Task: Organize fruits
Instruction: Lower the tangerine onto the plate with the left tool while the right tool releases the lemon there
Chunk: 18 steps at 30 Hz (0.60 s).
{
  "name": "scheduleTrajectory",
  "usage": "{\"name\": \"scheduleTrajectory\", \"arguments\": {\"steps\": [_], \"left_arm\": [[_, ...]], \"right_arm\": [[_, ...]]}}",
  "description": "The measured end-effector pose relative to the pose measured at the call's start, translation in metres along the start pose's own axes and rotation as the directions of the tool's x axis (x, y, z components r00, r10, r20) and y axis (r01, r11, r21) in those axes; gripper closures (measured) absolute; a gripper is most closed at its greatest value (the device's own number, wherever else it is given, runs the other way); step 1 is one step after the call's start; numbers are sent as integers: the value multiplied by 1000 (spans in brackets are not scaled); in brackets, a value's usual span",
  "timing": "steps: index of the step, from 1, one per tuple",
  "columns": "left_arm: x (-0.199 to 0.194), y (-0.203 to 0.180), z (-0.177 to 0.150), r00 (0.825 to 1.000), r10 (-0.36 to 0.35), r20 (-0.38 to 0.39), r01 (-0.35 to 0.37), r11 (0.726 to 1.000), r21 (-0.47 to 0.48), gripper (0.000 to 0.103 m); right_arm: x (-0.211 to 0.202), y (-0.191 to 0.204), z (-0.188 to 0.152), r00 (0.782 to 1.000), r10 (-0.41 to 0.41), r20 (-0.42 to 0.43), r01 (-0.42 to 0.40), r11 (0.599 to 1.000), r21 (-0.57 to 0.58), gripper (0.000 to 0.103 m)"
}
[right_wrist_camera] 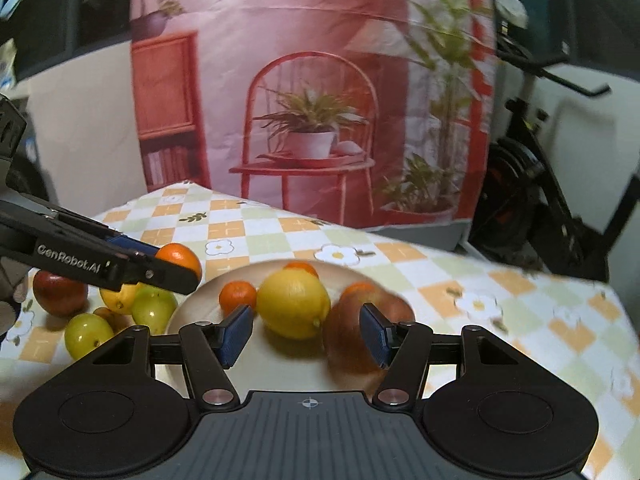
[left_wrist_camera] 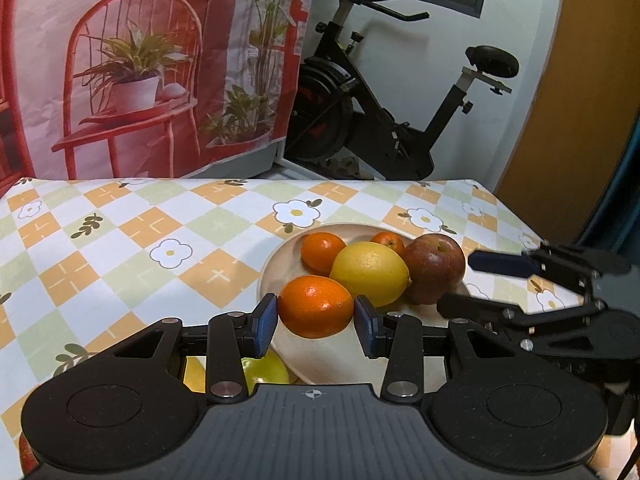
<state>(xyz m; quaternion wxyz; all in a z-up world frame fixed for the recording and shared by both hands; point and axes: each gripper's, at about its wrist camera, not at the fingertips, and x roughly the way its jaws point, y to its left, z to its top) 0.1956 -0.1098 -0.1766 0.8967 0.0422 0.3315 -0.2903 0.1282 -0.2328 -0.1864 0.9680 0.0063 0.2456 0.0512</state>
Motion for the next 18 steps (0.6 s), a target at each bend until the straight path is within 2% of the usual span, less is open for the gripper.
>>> {"name": "scheduleTrajectory", "arguments": {"steps": [5, 18], "left_arm": [[8, -3, -1, 1000, 0, -25, 0, 1000, 18, 59], [44, 0, 4, 991, 25, -131, -24, 1000, 4, 59]], "right_arm": [[-4, -2, -18, 1000, -3, 0, 3, 998, 64, 48], [-2, -3, -32, 1000, -8, -9, 9, 992, 127, 48]]}}
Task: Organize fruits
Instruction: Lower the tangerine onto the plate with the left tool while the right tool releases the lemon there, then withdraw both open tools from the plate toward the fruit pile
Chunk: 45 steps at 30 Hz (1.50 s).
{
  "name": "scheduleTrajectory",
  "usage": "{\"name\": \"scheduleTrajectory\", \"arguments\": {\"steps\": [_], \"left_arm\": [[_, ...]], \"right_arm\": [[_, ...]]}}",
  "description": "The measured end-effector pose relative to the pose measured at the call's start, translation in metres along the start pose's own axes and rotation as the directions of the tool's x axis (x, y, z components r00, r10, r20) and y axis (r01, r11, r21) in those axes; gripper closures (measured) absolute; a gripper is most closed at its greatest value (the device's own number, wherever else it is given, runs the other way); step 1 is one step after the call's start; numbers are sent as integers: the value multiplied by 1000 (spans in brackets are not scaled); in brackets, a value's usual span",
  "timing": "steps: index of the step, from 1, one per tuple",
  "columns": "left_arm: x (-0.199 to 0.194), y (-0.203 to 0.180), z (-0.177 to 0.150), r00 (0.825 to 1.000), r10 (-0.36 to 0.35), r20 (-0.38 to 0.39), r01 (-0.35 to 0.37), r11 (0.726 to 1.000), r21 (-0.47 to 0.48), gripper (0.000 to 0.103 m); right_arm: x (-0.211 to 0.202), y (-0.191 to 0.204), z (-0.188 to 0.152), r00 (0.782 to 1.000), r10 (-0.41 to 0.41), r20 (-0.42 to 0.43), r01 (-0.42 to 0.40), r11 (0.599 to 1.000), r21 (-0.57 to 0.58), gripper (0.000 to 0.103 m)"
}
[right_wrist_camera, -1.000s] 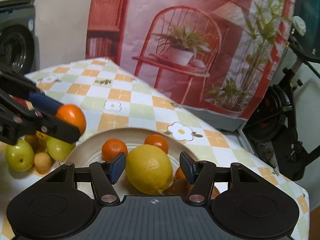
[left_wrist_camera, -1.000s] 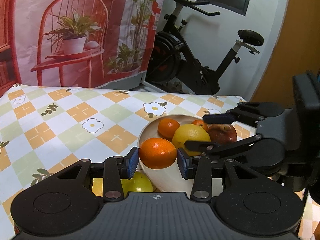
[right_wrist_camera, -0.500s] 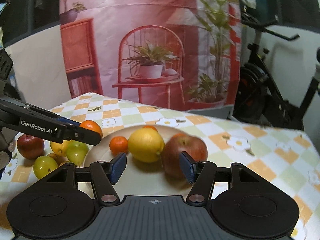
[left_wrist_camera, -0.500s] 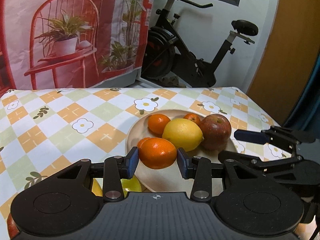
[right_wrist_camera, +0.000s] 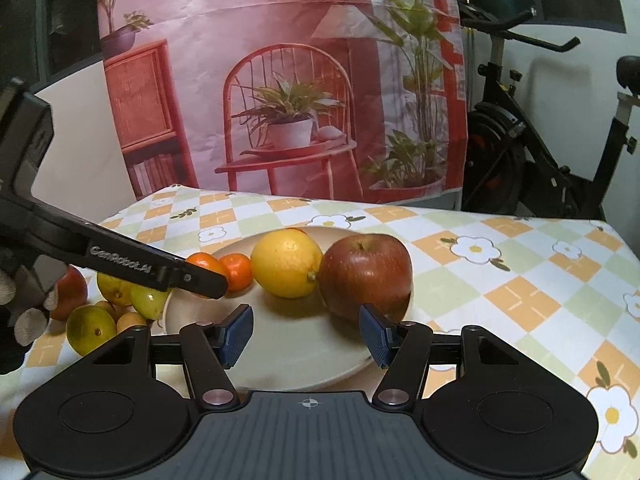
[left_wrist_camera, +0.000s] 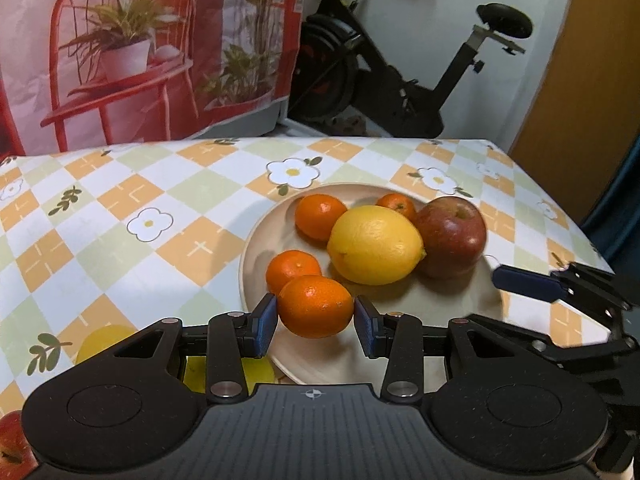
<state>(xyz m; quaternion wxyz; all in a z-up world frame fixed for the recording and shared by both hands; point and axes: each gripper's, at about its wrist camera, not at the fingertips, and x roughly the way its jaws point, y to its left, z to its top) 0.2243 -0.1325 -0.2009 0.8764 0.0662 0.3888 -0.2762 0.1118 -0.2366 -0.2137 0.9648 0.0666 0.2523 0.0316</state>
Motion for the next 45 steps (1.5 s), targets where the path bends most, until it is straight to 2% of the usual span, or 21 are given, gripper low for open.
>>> {"name": "scheduleTrajectory", "arguments": {"steps": [15, 18, 20, 21, 28, 34, 45], "left_arm": [[18, -1, 16, 998, 52, 29, -51, 999, -3, 60], [13, -1, 16, 998, 45, 39, -45, 999, -2, 56], [7, -1, 16, 998, 42, 52, -42, 999, -2, 48], [3, -1, 16, 997, 42, 62, -42, 999, -1, 47], [-29, -1, 14, 991, 61, 120, -62, 998, 1, 47], [-68, 12, 1, 987, 64, 150, -60, 998, -34, 47], [-125, 52, -31, 970, 164, 179, -151, 985, -86, 47]], "right_arm": [[2, -5, -5, 1000, 2, -3, -2, 1000, 28, 48], [2, -6, -5, 1000, 2, -3, -1, 999, 32, 48], [2, -6, -5, 1000, 1, -3, -1, 1000, 31, 48], [2, -6, -5, 1000, 1, -3, -1, 1000, 31, 48], [-4, 0, -3, 1000, 7, 5, -7, 999, 43, 48], [-10, 12, -3, 1000, 18, 11, -19, 998, 54, 48], [-11, 49, -6, 997, 74, 10, -74, 997, 31, 48]]}}
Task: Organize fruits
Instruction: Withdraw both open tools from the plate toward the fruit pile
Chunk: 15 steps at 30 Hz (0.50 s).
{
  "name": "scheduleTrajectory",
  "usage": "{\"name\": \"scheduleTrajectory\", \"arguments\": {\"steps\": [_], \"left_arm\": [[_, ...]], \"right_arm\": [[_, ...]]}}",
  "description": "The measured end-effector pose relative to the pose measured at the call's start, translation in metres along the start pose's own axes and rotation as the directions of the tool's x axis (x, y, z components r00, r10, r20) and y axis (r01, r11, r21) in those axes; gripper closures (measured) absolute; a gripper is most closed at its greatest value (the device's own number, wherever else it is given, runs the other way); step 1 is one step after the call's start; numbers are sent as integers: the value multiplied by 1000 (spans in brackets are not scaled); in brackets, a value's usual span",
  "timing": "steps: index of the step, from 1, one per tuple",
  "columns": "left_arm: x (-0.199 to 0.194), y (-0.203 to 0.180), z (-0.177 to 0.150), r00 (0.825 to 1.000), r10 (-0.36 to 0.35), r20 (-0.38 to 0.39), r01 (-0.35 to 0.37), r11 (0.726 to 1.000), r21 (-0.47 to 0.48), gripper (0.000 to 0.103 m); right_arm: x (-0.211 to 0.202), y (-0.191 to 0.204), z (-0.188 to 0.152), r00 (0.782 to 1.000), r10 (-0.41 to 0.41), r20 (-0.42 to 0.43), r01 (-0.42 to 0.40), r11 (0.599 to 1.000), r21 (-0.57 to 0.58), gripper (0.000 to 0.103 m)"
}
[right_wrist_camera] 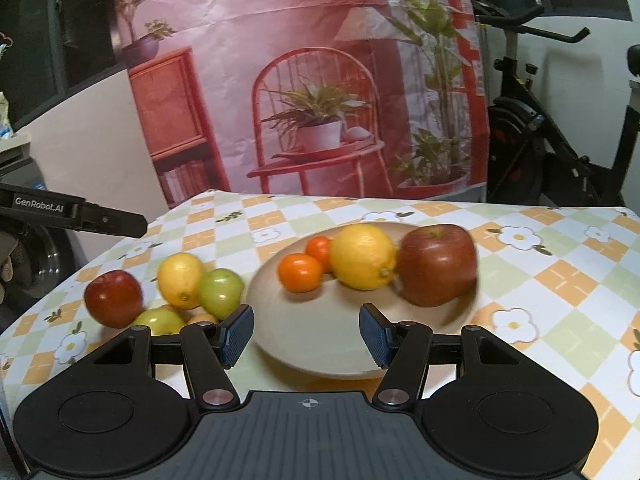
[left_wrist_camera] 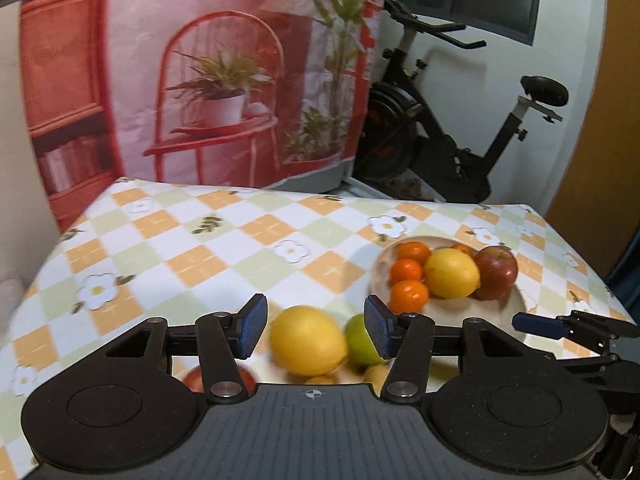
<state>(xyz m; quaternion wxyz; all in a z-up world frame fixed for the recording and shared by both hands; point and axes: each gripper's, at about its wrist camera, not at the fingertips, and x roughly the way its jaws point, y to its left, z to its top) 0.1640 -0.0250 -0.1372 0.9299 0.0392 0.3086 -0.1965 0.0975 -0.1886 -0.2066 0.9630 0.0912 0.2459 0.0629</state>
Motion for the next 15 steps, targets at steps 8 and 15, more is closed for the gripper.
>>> {"name": "scheduleTrajectory", "arguments": {"steps": [8, 15], "left_arm": [[-24, 15, -15, 998, 54, 25, -54, 999, 5, 47], [-31, 26, -31, 997, 67, 23, -67, 998, -19, 47]], "right_arm": [[4, 35, -5, 998, 54, -18, -55, 997, -54, 48], [15, 70, -8, 994, 89, -56, -97, 983, -153, 48]]}}
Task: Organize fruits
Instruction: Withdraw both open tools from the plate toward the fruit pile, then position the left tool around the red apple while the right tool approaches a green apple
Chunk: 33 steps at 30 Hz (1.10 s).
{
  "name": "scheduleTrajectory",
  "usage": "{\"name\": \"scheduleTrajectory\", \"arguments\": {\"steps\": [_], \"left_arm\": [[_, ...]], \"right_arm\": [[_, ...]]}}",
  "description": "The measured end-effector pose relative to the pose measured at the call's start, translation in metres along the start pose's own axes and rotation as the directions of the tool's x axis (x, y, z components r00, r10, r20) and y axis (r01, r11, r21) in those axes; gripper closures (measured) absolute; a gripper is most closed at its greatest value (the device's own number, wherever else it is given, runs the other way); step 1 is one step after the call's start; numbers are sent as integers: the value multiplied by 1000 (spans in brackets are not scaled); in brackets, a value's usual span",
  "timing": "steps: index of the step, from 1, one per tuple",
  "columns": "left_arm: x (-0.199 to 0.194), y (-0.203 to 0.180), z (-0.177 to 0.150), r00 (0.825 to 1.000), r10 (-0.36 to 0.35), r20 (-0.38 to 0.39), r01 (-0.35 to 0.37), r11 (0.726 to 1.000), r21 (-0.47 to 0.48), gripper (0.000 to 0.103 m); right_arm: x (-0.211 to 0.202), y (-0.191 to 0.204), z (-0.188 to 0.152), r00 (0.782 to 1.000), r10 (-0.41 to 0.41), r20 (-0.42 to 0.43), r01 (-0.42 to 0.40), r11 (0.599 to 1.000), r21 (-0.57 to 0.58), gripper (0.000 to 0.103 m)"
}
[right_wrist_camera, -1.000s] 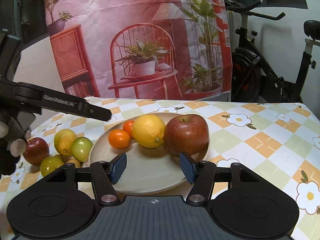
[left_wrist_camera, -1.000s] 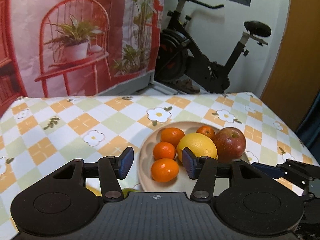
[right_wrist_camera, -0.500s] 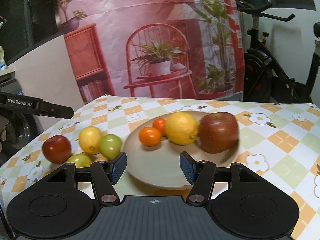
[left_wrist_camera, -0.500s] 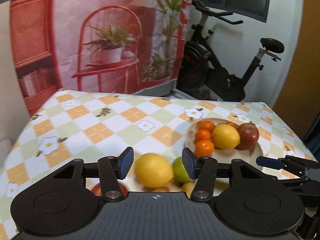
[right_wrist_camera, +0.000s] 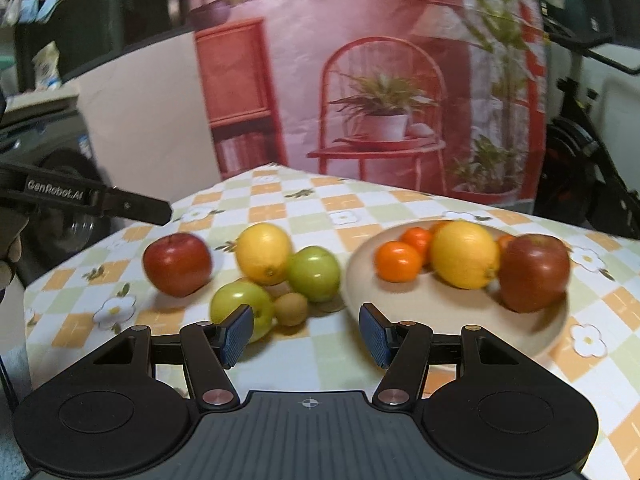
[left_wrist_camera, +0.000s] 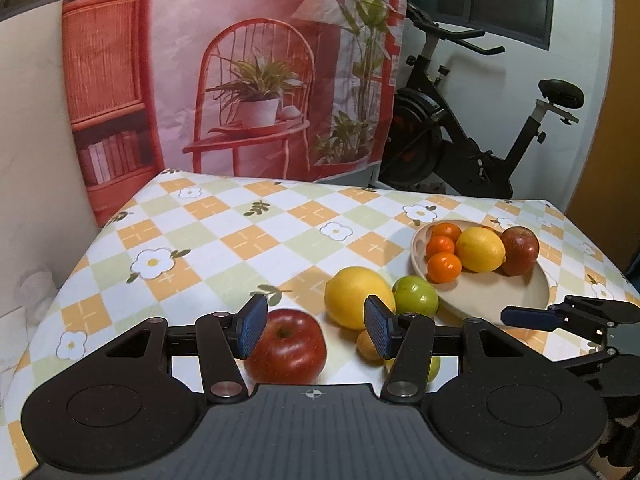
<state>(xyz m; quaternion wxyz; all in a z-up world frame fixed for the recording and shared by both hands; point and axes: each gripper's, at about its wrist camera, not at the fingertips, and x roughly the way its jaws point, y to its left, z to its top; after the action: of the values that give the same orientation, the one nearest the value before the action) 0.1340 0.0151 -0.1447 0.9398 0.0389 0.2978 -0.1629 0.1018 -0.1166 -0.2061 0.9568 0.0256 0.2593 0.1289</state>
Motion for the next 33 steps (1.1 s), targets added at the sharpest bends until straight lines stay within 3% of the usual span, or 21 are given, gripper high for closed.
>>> {"name": "scheduleTrajectory", "arguments": {"steps": [15, 33], "left_arm": [[-8, 19, -10, 999, 42, 2, -42, 997, -63, 47], [-10, 19, -15, 999, 47, -5, -47, 996, -73, 47]], "right_arm": [[37, 39, 14, 997, 62, -50, -67, 992, -108, 48], [63, 52, 13, 994, 28, -106, -46, 985, -169, 54]]}}
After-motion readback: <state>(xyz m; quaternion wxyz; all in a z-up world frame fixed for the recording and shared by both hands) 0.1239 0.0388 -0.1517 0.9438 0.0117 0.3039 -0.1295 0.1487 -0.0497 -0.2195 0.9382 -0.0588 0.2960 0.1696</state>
